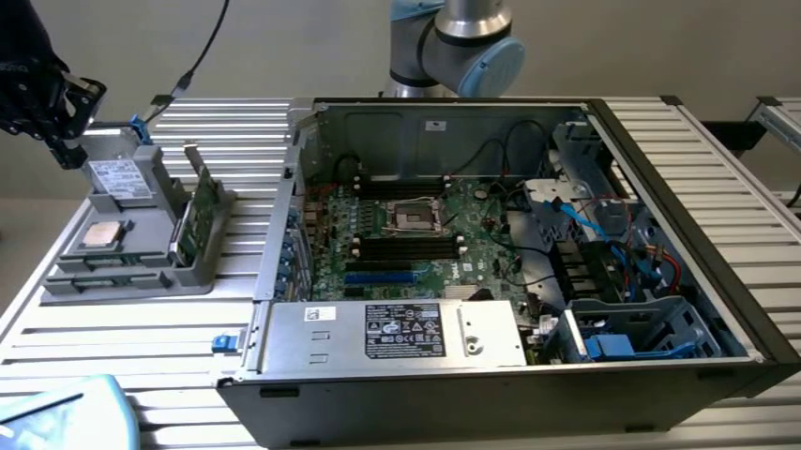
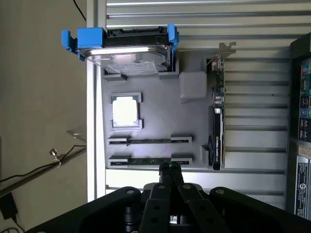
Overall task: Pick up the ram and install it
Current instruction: 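Pick up the ram and move it above insertion slot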
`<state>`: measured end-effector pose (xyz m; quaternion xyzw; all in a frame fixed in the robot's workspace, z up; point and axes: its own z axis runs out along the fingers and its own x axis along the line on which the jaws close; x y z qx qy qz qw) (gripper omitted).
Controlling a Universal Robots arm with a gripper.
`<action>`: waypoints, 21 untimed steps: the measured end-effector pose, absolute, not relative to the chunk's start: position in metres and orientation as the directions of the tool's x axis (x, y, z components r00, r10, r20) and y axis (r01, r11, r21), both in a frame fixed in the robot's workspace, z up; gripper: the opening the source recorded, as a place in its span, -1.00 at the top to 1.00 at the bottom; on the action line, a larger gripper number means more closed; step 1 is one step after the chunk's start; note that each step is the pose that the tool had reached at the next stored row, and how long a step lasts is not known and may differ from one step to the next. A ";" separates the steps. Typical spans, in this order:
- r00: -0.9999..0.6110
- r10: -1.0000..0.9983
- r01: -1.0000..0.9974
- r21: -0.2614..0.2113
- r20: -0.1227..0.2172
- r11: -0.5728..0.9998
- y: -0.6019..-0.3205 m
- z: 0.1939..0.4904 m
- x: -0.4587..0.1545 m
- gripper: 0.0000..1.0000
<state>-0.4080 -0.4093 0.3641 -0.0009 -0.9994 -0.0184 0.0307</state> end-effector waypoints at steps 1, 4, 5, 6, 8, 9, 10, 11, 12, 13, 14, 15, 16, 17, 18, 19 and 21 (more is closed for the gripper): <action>-0.998 0.001 0.003 0.037 0.061 0.999 -0.409 0.364 -0.408 0.79; -0.998 0.000 0.003 0.037 0.061 0.999 -0.409 0.364 -0.409 0.79; -0.998 0.000 0.002 0.037 0.061 0.999 -0.409 0.363 -0.410 0.79; -0.998 -0.001 0.001 0.037 0.061 0.999 -0.409 0.363 -0.410 0.79; -0.998 -0.005 -0.003 0.037 0.061 0.999 -0.409 0.363 -0.410 0.79; -0.998 -0.005 -0.003 0.037 0.061 0.999 -0.409 0.363 -0.410 0.79; -0.998 -0.005 -0.002 0.037 0.061 0.999 -0.409 0.363 -0.410 0.79; -0.998 -0.004 -0.002 0.037 0.061 0.999 -0.409 0.362 -0.410 0.79; -0.998 -0.002 0.000 0.037 0.061 0.999 -0.409 0.362 -0.411 0.79; -0.998 0.000 0.002 0.037 0.061 0.999 -0.409 0.362 -0.411 0.79; -0.998 0.003 0.005 0.037 0.061 0.999 -0.409 0.361 -0.411 0.79; -0.998 0.006 0.009 0.037 0.061 0.999 -0.409 0.361 -0.411 0.79; -0.998 0.010 0.012 0.037 0.061 0.999 -0.409 0.361 -0.411 0.79; -0.998 0.015 0.017 0.037 0.061 0.999 -0.409 0.360 -0.411 0.79; -0.998 0.021 0.023 0.037 0.061 0.999 -0.409 0.360 -0.411 0.79; -0.998 0.027 0.029 0.037 0.061 0.999 -0.409 0.359 -0.411 0.79; -0.998 0.033 0.035 0.037 0.061 0.999 -0.409 0.358 -0.412 0.79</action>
